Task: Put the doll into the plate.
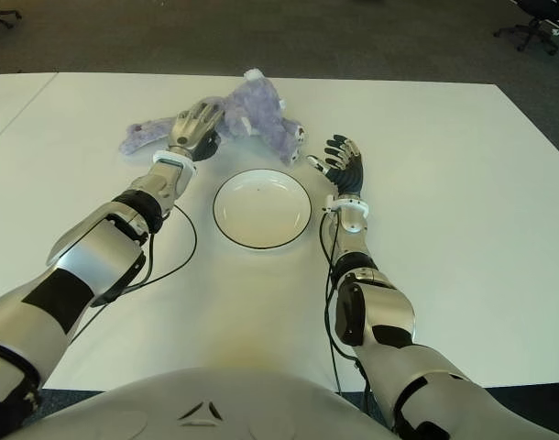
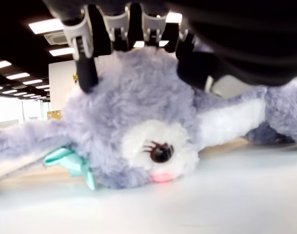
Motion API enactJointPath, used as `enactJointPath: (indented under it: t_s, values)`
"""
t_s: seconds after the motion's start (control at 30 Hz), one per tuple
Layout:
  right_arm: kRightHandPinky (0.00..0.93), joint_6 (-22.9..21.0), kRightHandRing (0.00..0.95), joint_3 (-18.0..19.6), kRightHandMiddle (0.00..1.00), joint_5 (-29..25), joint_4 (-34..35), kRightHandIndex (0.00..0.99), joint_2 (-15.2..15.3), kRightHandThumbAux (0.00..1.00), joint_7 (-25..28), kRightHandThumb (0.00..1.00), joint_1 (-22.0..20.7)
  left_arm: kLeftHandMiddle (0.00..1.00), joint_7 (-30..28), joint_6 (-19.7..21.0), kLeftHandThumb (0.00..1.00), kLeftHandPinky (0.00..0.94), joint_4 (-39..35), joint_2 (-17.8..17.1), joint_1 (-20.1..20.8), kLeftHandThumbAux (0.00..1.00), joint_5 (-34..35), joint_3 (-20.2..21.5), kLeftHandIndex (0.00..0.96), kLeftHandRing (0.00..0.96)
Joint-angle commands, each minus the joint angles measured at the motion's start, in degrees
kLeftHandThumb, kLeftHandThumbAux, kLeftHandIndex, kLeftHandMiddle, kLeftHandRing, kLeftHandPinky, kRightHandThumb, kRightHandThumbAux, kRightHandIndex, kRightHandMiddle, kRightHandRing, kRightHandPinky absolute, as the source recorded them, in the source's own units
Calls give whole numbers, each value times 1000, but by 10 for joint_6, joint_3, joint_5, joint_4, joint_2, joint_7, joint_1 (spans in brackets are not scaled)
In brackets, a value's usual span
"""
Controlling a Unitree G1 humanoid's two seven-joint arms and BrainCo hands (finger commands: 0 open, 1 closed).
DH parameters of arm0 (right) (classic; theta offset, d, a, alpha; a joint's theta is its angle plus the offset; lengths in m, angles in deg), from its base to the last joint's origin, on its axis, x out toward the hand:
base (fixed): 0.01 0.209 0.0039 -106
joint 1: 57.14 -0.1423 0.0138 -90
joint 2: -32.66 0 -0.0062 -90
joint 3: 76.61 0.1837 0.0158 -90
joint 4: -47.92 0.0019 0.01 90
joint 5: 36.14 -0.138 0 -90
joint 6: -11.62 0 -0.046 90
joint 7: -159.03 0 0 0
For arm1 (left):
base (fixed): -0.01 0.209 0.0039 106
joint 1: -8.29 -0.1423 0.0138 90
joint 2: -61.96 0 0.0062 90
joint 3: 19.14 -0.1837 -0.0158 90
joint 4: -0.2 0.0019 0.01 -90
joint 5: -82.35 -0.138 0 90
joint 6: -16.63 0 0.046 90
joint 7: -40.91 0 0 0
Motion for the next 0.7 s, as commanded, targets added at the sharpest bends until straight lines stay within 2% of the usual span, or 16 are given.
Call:
enactJointPath:
  t_s: [0.03, 0.07, 0.1, 0.17, 0.2, 0.27, 0.43, 0.47, 0.53, 0.7]
  values:
    - [322, -93, 307, 16, 300, -22, -91, 237, -39, 847, -6, 0, 156, 0, -43, 2, 991, 444, 14, 19, 9, 392, 19, 21, 107, 204]
    - [309, -93, 305, 16, 298, -22, -91, 236, -40, 845, -5, 0, 156, 15, -44, 1, 997, 427, 14, 19, 10, 625, 21, 24, 136, 235]
    - [306, -94, 304, 16, 298, -23, -91, 235, -40, 844, -3, 0, 156, 19, -47, 3, 999, 423, 14, 20, 9, 684, 26, 28, 143, 243]
    - [275, -97, 291, 17, 291, -23, -91, 231, -39, 831, -2, 0, 157, 154, -51, 6, 1000, 473, 14, 22, 9, 693, 32, 35, 217, 343]
    - [300, -99, 293, 17, 293, -23, -92, 229, -38, 830, -2, 0, 158, 256, -52, 7, 1000, 483, 14, 23, 9, 692, 34, 37, 290, 359]
    - [302, -99, 294, 16, 295, -21, -92, 228, -39, 825, -6, 0, 158, 299, -51, 8, 1000, 486, 14, 23, 9, 691, 36, 41, 321, 363]
    - [302, -94, 298, 13, 298, -19, -91, 231, -41, 824, -11, 0, 156, 344, -50, 15, 1000, 474, 14, 25, 6, 694, 41, 49, 365, 361]
    - [303, -93, 299, 12, 298, -18, -91, 232, -41, 833, -11, 0, 156, 344, -50, 16, 1000, 497, 14, 25, 5, 680, 42, 50, 391, 422]
    - [309, -91, 300, 13, 297, -19, -90, 232, -41, 842, -10, 0, 156, 349, -51, 20, 1000, 496, 14, 26, 4, 674, 42, 53, 406, 444]
    - [303, -92, 301, 14, 297, -21, -90, 234, -41, 853, -2, 0, 156, 346, -47, 28, 1000, 476, 14, 26, 1, 678, 42, 56, 415, 430]
